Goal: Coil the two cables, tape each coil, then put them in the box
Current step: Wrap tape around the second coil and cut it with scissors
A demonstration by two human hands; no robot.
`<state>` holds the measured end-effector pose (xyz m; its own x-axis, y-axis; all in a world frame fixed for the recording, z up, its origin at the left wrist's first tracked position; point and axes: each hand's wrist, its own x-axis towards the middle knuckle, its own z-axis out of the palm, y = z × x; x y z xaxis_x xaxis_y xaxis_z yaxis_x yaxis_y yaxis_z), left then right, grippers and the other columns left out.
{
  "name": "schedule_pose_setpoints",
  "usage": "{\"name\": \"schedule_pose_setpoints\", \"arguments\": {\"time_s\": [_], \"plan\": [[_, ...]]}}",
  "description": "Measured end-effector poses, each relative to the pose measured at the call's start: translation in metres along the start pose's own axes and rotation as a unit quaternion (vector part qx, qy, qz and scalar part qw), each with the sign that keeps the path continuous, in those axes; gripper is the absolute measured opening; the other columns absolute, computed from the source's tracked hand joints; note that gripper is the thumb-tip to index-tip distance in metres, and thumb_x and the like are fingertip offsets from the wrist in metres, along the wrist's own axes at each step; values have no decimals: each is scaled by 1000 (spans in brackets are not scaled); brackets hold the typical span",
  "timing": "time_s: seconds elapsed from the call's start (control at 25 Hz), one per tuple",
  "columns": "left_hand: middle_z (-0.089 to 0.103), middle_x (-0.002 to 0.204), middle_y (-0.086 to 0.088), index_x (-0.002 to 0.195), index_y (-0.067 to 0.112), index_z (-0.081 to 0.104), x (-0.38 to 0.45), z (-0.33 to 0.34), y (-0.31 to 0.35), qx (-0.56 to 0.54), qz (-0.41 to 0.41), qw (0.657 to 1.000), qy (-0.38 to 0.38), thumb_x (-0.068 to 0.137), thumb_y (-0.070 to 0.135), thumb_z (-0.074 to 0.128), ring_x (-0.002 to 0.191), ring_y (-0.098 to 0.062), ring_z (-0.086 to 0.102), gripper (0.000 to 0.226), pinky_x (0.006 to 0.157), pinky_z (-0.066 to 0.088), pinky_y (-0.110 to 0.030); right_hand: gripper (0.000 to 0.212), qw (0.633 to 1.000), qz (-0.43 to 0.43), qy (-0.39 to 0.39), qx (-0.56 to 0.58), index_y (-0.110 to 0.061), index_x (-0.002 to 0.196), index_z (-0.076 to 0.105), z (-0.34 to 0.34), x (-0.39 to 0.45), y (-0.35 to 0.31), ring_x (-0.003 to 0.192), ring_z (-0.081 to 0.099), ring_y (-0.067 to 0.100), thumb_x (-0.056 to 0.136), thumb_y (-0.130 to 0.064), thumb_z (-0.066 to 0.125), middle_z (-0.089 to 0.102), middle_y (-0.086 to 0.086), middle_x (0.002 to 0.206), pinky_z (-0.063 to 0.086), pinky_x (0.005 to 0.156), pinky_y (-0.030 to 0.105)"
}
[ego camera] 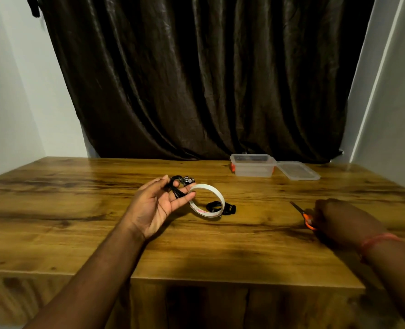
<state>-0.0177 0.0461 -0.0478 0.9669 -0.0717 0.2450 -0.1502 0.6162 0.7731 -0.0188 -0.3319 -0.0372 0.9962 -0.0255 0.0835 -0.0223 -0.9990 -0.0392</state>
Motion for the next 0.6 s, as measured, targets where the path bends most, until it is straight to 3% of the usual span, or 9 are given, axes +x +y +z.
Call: {"name": "schedule_pose_setpoints", "arguments": {"time_s": [0.12,0.28,0.44,0.6], "plan": [[59,83,-15,90,6,51,0,0,0,-1,0,1000,-1,100,12,41,115,-47,61,15,90,53,-59,20,1000,1,3,7,-24,79,52,-1,0,-3,77,54,14,92,-35,61,57,-1,83,37,60,26],[60,83,-14,88,5,51,1,-1,-1,1,-2,1000,-3,98,12,44,117,-48,59,14,92,52,-59,14,999,22,-3,-42,-18,92,60,2,10,-5,84,57,17,92,-32,61,60,3,91,43,72,25],[60,83,-14,88,5,51,0,0,-1,3,-1,1000,-7,95,12,46,117,-48,60,11,91,53,-58,14,994,47,-41,-87,-21,85,61,5,19,-7,68,48,9,90,-33,63,50,-4,75,41,69,23],[60,83,-14,89,6,51,0,0,-1,4,-2,1000,-8,95,12,46,117,-47,60,10,91,53,-58,15,997,19,-37,-60,-21,84,55,-1,11,-15,74,51,10,93,-33,61,53,-4,79,44,70,23]]}}
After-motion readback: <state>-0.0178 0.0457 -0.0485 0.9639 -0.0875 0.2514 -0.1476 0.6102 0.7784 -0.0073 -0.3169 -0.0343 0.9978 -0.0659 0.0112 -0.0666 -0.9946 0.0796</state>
